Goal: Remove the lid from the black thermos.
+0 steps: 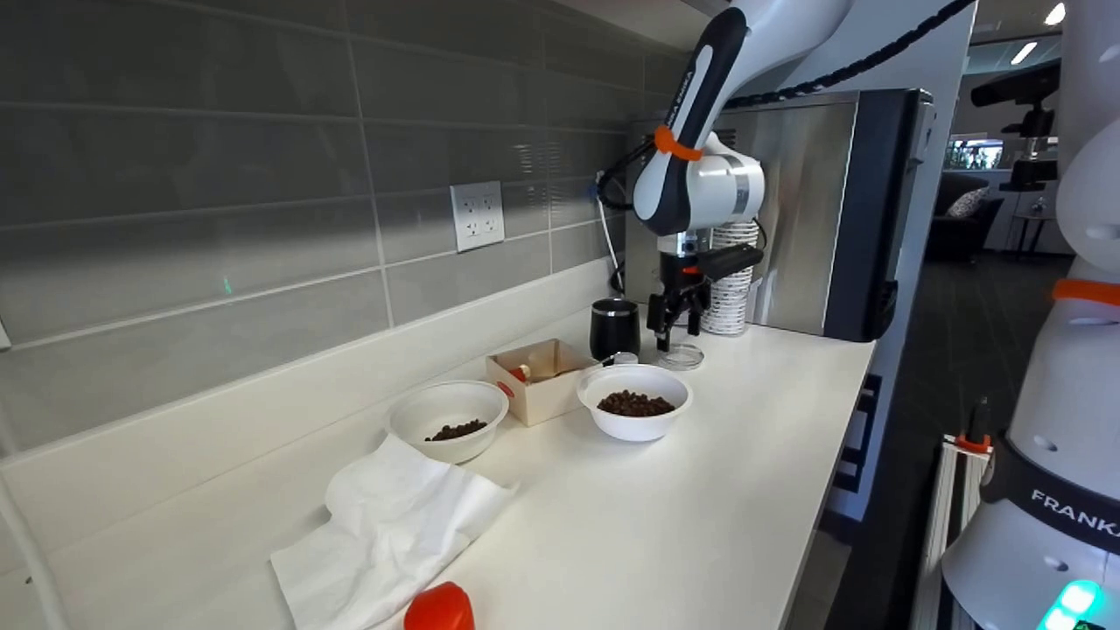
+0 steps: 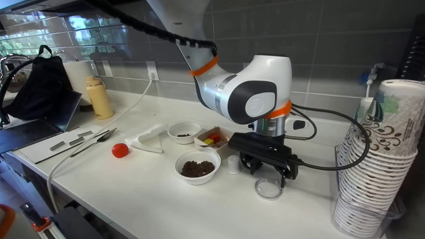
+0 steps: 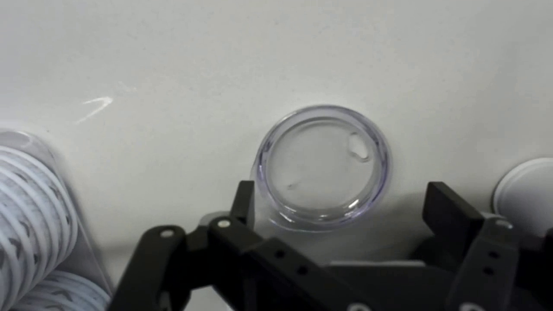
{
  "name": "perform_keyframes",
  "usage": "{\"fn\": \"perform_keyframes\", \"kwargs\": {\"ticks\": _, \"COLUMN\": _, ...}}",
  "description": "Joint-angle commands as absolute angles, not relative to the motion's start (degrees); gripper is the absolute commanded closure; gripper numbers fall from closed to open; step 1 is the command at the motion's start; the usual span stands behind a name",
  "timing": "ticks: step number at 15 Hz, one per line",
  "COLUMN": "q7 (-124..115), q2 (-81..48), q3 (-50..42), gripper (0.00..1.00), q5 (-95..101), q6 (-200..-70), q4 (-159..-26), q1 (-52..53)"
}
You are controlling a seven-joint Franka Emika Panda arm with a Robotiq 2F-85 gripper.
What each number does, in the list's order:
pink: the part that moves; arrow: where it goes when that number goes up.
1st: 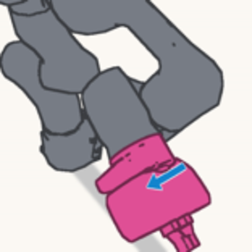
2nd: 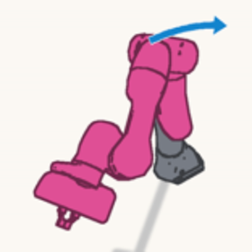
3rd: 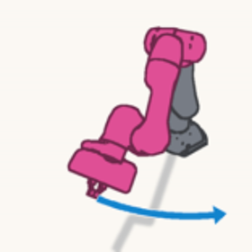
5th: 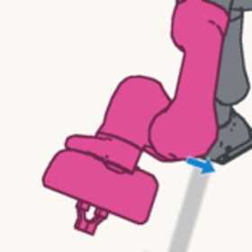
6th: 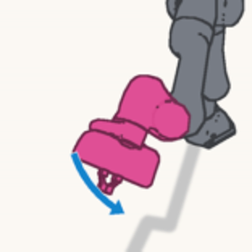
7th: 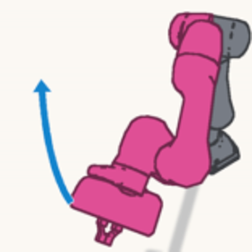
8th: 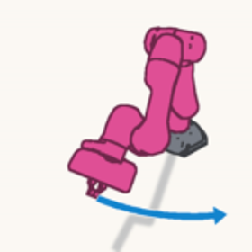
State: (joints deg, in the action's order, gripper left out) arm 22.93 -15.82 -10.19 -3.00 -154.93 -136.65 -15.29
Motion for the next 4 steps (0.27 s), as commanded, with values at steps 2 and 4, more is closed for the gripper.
{"fn": "perform_keyframes", "kwargs": {"ticks": 2, "q7": 22.6, "q2": -5.46, "q3": -9.9, "gripper": 0.0, "q5": 0.16, "q6": -150.03, "q4": -140.34, "q1": -14.86}}
{"fn": "perform_keyframes", "kwargs": {"ticks": 4, "q7": 22.25, "q2": -1.9, "q3": -10.13, "gripper": 0.0, "q5": 1.7, "q6": -148.2, "q4": -141.25, "q1": -14.14}}
